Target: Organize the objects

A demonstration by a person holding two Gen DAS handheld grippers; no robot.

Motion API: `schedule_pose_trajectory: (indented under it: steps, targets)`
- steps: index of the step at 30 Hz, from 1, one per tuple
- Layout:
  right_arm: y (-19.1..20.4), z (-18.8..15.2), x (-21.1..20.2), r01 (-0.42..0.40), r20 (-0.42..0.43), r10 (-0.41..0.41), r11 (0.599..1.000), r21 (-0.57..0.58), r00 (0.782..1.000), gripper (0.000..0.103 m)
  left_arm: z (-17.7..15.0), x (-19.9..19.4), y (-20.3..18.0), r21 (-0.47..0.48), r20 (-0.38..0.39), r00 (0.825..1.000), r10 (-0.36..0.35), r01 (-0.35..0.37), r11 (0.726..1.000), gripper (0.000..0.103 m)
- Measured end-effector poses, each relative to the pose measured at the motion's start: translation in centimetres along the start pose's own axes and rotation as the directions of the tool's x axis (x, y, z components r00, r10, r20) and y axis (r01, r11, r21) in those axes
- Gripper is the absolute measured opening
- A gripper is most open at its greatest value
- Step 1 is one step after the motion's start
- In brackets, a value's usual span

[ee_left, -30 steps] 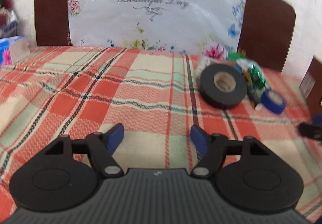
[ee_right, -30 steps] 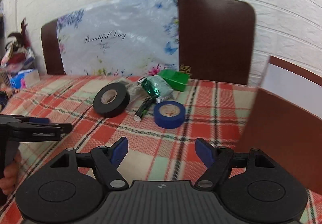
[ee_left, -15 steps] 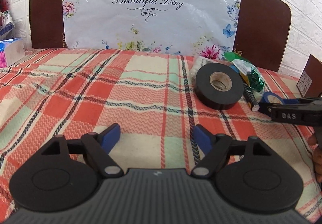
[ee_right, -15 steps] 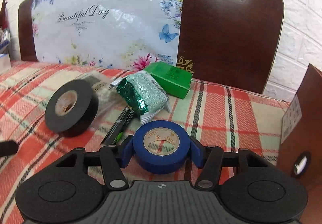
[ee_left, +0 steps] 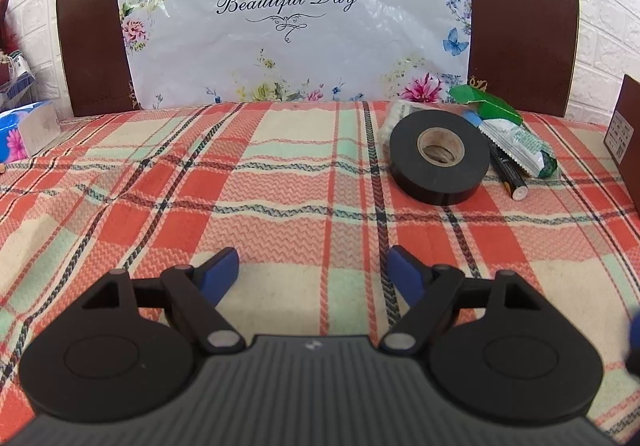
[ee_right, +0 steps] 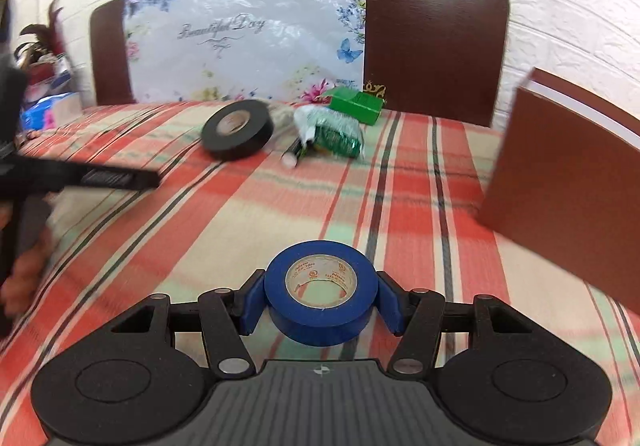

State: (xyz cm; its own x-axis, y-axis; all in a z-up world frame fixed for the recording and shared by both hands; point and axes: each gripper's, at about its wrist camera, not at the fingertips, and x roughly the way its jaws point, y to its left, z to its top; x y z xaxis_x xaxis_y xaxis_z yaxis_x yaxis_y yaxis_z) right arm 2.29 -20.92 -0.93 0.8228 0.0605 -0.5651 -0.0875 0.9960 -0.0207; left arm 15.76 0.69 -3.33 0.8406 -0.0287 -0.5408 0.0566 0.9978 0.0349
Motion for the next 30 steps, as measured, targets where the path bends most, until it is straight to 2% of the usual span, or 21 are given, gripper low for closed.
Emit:
schedule_pose_trajectory:
  steps: [4,5,7,10,12,14,16,17,19,21,22,24,25,27,30]
  targets:
    - [0.1,-1.4,-2.1,0.004,0.006,-0.004,1.0,0.02,1.0,0.056,0.5,-0.7,-0.5,-0.009,-0.054,0.998,0.03,-0.03,0.999,0.082]
    - [0.1,-1.6,-2.4,0.005,0.005,-0.005,1.0,0.027,1.0,0.061,0.6,-1.3,-0.6,-0.043,-0.082,0.997,0.011,-0.015,0.999,0.071]
    - [-0.1,-2.1,-3.0,-0.006,0.005,0.006,1.0,0.029,1.0,0.064,0.7,-3.1,-1.3,-0.12,-0.118,0.987,-0.11,0.096,0.988,0.064]
    - [-0.1,-2.7,-3.7,-0.011,0.013,0.011,1.0,0.026,1.0,0.065,0.7,-6.0,-5.1,-0.078,-0.15,0.948,-0.281,0.271,0.959,0.055]
    - [0.0,-2.8,-3.6,-0.009,0.013,0.009,1.0,0.024,1.0,0.066,0.5,-7.5,-8.0,-0.027,-0.176,0.916,-0.36,0.361,0.932,0.055]
    - [0.0,-2.8,-3.5,-0.009,0.013,0.009,1.0,0.023,1.0,0.066,0.3,-8.1,-10.4,0.018,-0.217,0.89,-0.402,0.415,0.91,0.055]
    - [-0.1,-2.7,-3.5,-0.015,0.011,0.015,0.999,0.03,1.0,0.066,-0.1,-8.1,-12.0,0.04,-0.252,0.871,-0.422,0.446,0.894,0.055]
    - [-0.2,-2.6,-3.3,-0.019,0.007,0.019,0.999,0.033,1.0,0.066,-0.5,-7.9,-12.5,0.049,-0.27,0.866,-0.422,0.45,0.892,0.051]
    - [-0.3,-2.3,-2.9,-0.023,0.002,0.023,0.999,0.029,1.0,0.066,-1.4,-6.9,-13.3,0.064,-0.322,0.858,-0.4,0.441,0.895,0.039]
    - [-0.3,-2.1,-2.6,-0.028,0.0,0.028,0.999,0.017,1.0,0.056,-1.8,-7.0,-13.5,0.065,-0.309,0.861,-0.403,0.442,0.895,0.032]
    - [-0.3,-2.1,-2.5,-0.035,0.003,0.035,0.999,0.012,0.999,0.056,-1.7,-7.0,-13.7,0.054,-0.322,0.849,-0.418,0.457,0.888,0.021]
    - [-0.5,-2.1,-2.7,-0.046,0.012,0.045,0.999,0.019,0.999,0.055,-0.8,-7.6,-14.1,0.051,-0.329,0.856,-0.398,0.437,0.898,0.02]
    - [-0.7,-2.0,-3.0,-0.05,0.026,0.049,0.998,0.027,0.998,0.055,0.1,-8.1,-14.6,0.068,-0.313,0.86,-0.404,0.444,0.893,0.019]
    - [-1.2,-1.6,-4.1,-0.028,0.092,0.026,0.999,0.025,0.995,0.056,2.2,-9.6,-15.7,0.108,-0.259,0.863,-0.434,0.473,0.875,0.019]
    - [-3.2,0.0,-6.3,0.048,0.221,-0.053,0.998,0.029,0.974,0.056,5.9,-11.4,-19.2,0.175,-0.191,0.855,-0.482,0.513,0.84,0.019]
